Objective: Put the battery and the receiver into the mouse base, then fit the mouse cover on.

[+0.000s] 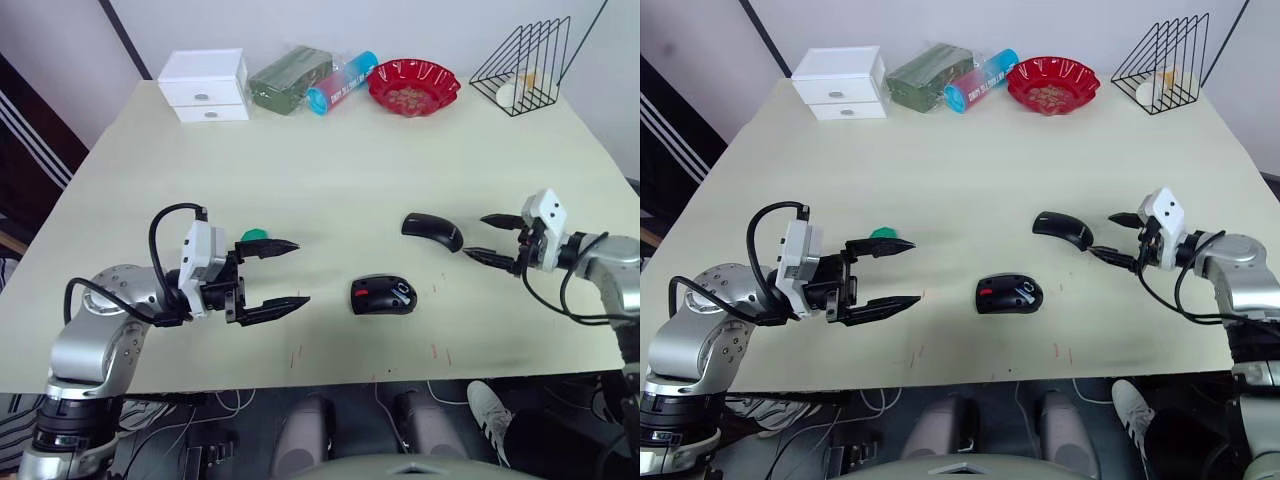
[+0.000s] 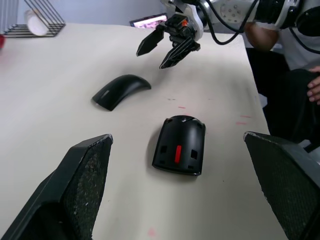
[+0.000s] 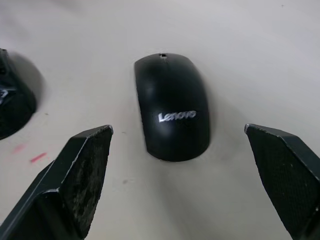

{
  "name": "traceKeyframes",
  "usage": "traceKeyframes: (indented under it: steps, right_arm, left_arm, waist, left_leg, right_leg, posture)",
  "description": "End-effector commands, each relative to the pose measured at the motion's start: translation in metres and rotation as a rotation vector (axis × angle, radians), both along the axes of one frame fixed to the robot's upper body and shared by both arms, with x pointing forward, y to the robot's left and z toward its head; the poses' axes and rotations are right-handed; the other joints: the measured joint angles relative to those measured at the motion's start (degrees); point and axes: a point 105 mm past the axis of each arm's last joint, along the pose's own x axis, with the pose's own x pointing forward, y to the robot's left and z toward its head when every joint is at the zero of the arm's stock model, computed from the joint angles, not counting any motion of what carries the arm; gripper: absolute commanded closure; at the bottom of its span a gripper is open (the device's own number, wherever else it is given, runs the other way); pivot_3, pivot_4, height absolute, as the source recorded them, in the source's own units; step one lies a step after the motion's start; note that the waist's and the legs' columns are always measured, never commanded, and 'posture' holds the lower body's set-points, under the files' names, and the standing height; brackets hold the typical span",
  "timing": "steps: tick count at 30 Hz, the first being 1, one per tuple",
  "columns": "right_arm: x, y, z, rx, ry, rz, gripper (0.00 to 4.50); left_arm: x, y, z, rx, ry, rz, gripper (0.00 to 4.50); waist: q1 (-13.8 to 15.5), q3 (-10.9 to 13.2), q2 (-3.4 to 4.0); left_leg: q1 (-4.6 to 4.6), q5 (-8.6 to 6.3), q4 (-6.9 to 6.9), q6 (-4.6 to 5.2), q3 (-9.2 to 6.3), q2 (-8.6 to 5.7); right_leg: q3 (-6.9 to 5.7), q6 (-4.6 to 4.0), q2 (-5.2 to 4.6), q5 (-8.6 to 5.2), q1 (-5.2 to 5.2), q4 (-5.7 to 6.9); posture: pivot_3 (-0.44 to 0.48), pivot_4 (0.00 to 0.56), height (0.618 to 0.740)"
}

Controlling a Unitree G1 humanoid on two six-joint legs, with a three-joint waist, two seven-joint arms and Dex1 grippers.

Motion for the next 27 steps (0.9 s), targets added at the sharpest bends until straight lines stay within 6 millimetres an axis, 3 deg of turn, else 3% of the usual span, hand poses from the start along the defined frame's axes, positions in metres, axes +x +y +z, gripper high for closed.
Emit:
traceKeyframes:
  steps: [1,4,15,17,27]
  right_arm:
    - [0.004,0.000,0.004,-0.039,0.009,0.041,0.07]
    - [0.006,0.005,0.001,-0.078,0.014,0.110,0.07]
    - [0.024,0.012,-0.002,-0.101,0.002,0.088,0.07]
    - [0.026,0.015,-0.003,-0.094,0.004,0.087,0.88]
    - [0.029,0.024,-0.008,-0.083,0.032,0.087,0.88]
  left_arm:
    - [-0.005,-0.001,0.013,0.000,-0.051,0.002,0.01]
    - [-0.006,-0.001,0.013,-0.003,-0.052,0.006,0.01]
    - [-0.005,-0.004,0.011,-0.003,-0.051,-0.003,0.01]
    - [-0.005,-0.005,0.012,-0.001,-0.052,-0.006,0.00]
    - [-0.004,-0.007,0.013,0.005,-0.054,-0.011,0.00]
  waist:
    - [0.13,0.01,0.00]
    - [0.18,0.03,0.00]
    - [0.01,0.04,0.01]
    - [0.01,0.04,0.01]
    - [0.01,0.05,0.01]
  left_leg:
    - [0.00,0.00,-0.01,0.00,0.00,0.00]
    - [-0.03,0.00,-0.02,0.00,0.01,-0.01]
    - [-0.03,0.01,-0.02,-0.01,0.02,-0.01]
    - [-0.03,0.00,-0.03,-0.01,0.02,-0.01]
    - [-0.03,0.01,-0.04,-0.02,0.02,0.00]
  right_leg:
    - [0.00,0.00,0.00,0.00,0.00,0.00]
    - [-0.01,0.00,-0.02,0.00,0.00,-0.03]
    - [-0.03,-0.01,-0.02,0.01,0.00,-0.02]
    - [-0.03,-0.01,-0.02,0.01,0.00,-0.02]
    - [-0.03,-0.01,-0.03,0.01,0.00,-0.02]
  posture:
    - [0.000,0.150,0.740]
    - [0.000,0.150,0.740]
    - [0.000,0.150,0.740]
    - [0.000,0.150,0.740]
    - [0.000,0.150,0.740]
